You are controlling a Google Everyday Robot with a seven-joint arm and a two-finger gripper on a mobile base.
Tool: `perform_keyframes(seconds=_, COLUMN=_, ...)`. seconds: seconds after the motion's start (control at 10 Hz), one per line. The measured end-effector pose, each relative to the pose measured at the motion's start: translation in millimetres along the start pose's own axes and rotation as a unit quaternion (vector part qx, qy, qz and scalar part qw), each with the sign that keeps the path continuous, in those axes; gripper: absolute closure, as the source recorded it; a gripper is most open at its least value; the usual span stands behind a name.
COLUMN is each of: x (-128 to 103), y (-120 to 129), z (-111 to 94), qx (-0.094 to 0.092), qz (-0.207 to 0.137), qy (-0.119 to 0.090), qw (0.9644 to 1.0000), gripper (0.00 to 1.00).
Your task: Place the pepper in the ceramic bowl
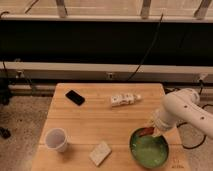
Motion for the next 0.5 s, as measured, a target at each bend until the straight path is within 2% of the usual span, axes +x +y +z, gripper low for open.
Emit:
perform_keyframes(seconds=0.2, x=-1.2, y=-0.5, z=8.4, qx=-0.027, qz=0.016, qy=0.0, qw=0.9995, gripper=0.73)
perform_keyframes(seconds=0.5, x=0.0, y=1.8, z=13.6, qx=-0.049, qz=0.027, qy=0.002, qw=0.9984, gripper=0.43)
